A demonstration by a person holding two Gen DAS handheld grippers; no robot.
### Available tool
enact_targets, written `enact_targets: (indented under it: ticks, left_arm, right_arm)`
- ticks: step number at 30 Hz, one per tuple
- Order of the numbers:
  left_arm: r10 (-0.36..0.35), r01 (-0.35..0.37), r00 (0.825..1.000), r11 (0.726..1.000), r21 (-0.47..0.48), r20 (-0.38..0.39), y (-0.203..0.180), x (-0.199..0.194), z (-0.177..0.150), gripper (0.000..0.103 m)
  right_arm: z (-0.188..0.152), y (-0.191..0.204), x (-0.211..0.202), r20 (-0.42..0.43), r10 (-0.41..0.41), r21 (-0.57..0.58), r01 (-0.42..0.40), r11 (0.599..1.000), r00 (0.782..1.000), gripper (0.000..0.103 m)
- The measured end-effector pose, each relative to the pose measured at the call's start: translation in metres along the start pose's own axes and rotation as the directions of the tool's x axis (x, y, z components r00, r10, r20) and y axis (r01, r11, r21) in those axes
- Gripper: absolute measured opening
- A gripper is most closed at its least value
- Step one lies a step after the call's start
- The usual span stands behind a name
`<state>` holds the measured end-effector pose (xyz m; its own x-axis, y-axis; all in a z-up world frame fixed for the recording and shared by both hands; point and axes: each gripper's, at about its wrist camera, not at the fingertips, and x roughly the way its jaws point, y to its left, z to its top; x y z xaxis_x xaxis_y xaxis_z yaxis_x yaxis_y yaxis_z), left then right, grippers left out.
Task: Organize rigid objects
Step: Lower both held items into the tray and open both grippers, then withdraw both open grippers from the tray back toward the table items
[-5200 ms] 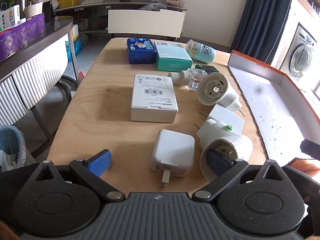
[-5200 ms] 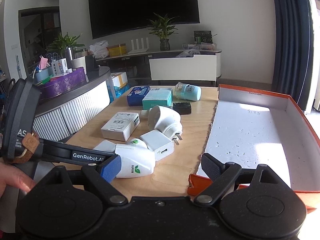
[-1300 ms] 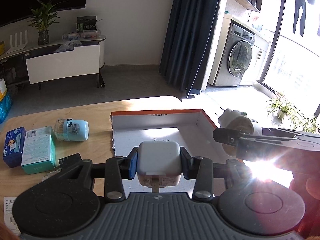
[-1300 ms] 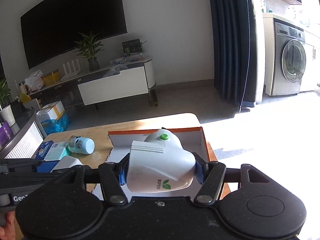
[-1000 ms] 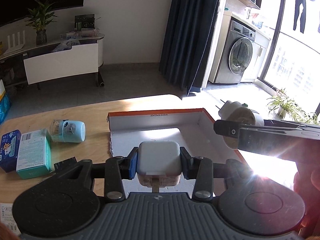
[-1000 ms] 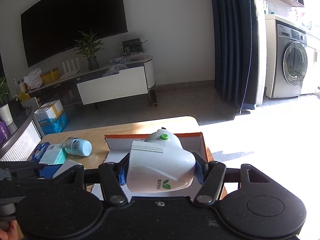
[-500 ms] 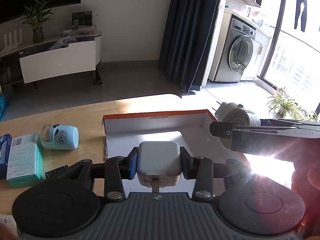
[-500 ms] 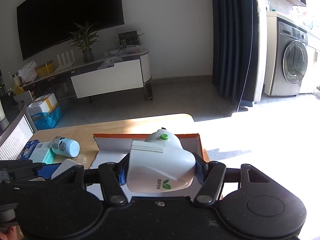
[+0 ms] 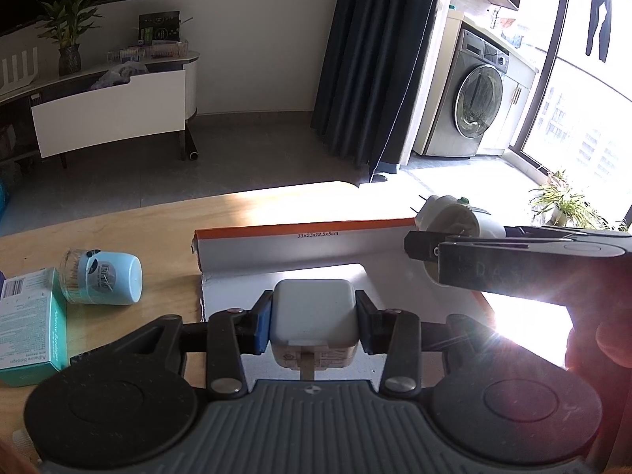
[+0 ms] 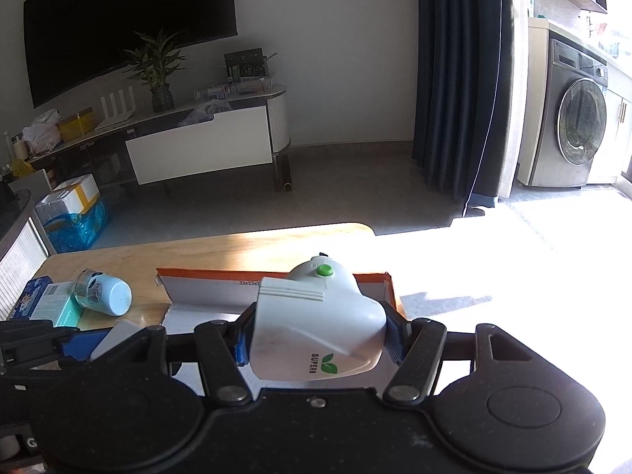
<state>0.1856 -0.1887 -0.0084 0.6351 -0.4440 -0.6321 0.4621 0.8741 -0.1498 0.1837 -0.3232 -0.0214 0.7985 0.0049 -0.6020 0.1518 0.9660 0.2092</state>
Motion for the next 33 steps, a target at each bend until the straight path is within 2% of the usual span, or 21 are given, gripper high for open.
enact_targets:
  ticks: [4,15,16,18,20,23,24,27,28,33]
  left_arm:
    - [-0.004,0.004,1.000,1.000,-0.006,-0.012,0.000,0.008,0.003,0.042]
    - [-0.064,0.064,0.997,0.998,-0.016,-0.037,-0.015,0.030,0.015,0.044]
    - [-0.064,0.064,0.997,0.998,-0.018,-0.036,-0.015,0.029,0.016,0.054]
    - [-0.058,0.057,0.998,0.998,-0.023,-0.022,-0.015,0.023,0.017,0.065]
    - [-0.054,0.053,0.998,0.998,-0.020,-0.019,-0.015,0.015,0.016,0.066]
    - [-0.036,0.036,0.999,0.999,-0.025,-0.022,-0.011,0.002,0.012,0.076]
    - [-0.022,0.021,0.999,0.999,-0.029,-0.025,-0.008,-0.003,0.010,0.083]
    - [0.031,-0.033,0.999,0.998,-0.050,-0.040,-0.002,-0.015,0.008,0.090]
    - [0.041,-0.043,0.998,0.998,-0.055,-0.042,0.000,-0.018,0.007,0.097]
    - [0.096,-0.099,0.994,0.993,-0.070,-0.043,0.003,-0.036,0.004,0.102]
  right_arm:
    - [0.005,-0.005,-0.004,0.048,-0.013,0.012,0.012,1.000,0.999,0.078]
    - [0.000,-0.035,-0.053,0.124,-0.059,0.108,0.046,0.993,0.990,0.078]
    - [0.000,-0.036,-0.056,0.127,-0.057,0.110,0.043,0.993,0.990,0.078]
    - [0.000,-0.034,-0.063,0.136,-0.054,0.103,0.040,0.994,0.989,0.078]
    - [-0.001,-0.032,-0.067,0.137,-0.056,0.095,0.043,0.995,0.989,0.079]
    - [-0.004,-0.027,-0.070,0.124,-0.026,0.095,0.015,0.995,0.992,0.080]
    - [-0.005,-0.024,-0.072,0.125,-0.025,0.091,0.014,0.996,0.992,0.081]
    - [-0.010,-0.019,-0.075,0.127,-0.026,0.092,0.014,0.996,0.992,0.089]
    - [-0.011,-0.018,-0.076,0.124,-0.026,0.095,0.014,0.995,0.992,0.091]
    - [-0.018,-0.014,-0.084,0.108,-0.048,0.103,0.037,0.994,0.993,0.092]
